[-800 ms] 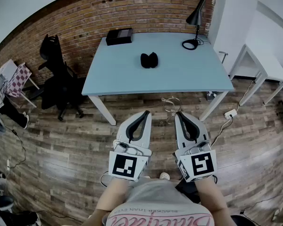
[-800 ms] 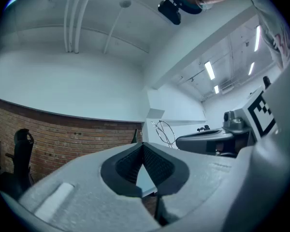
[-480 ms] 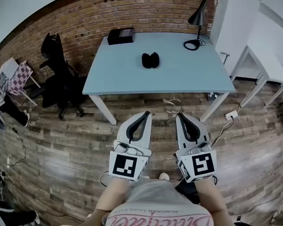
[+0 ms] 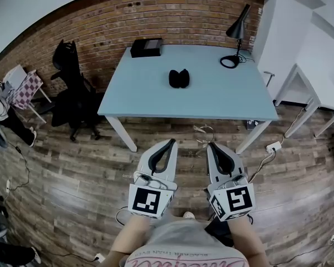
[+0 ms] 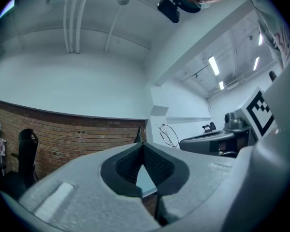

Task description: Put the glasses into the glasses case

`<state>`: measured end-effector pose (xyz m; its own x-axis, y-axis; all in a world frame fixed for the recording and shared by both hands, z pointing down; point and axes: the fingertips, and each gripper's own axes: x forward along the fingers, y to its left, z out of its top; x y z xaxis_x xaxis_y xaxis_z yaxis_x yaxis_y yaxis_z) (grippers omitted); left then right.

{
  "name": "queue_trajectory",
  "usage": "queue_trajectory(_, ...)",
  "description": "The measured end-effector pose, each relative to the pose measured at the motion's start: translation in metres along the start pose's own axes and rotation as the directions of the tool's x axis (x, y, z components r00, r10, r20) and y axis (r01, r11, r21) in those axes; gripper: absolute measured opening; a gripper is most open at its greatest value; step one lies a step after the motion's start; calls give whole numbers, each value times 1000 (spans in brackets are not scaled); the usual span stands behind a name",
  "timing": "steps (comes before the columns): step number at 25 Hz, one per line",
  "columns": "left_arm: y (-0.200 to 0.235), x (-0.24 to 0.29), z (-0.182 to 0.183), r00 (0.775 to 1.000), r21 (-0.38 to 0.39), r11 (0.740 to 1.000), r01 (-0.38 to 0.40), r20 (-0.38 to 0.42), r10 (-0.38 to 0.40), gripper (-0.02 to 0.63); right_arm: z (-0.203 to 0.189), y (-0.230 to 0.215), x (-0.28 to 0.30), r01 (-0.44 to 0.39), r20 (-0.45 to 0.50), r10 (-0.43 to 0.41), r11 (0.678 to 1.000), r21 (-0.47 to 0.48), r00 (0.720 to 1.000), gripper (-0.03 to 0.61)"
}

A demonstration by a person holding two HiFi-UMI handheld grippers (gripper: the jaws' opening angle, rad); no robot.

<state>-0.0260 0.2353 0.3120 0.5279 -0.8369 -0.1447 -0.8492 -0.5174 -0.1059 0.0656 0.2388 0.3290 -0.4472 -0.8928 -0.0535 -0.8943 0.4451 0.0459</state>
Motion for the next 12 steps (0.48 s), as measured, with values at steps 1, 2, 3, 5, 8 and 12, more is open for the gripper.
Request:
queue_trajectory(1,-2,2,0,1000,-2,1000,-7,-1,7,5,-2,-3,0,-8,-4,8,1000,4,1000,15)
queue_trajectory(2,-4,4,-1,1000,-1,1000,-13,-4,13,5,-4,-6,0,-14,-8,14,1000,8,1000,15)
queue_trajectory(3,-6,5,-2,1000,3,1000,-19,-5,19,5,-5,-9,0,-20,-12,20,1000,12,1000,15)
queue_trajectory(5,-10,8,-2,1000,14,1000,-28,-7,28,5,-7,-14,0,-31,-16,31,999,17,999,15)
queue_trajectory(8,-13,15,-2,999,22,999,-40,-11,40,5,-7,-22,5,-48,-17,48,999,26,999,15)
queue_trajectory(12,-6,27,-6,998,20,998,-55,-18,55,5,-13,-27,16,-72,-25,73,996,45,997,15)
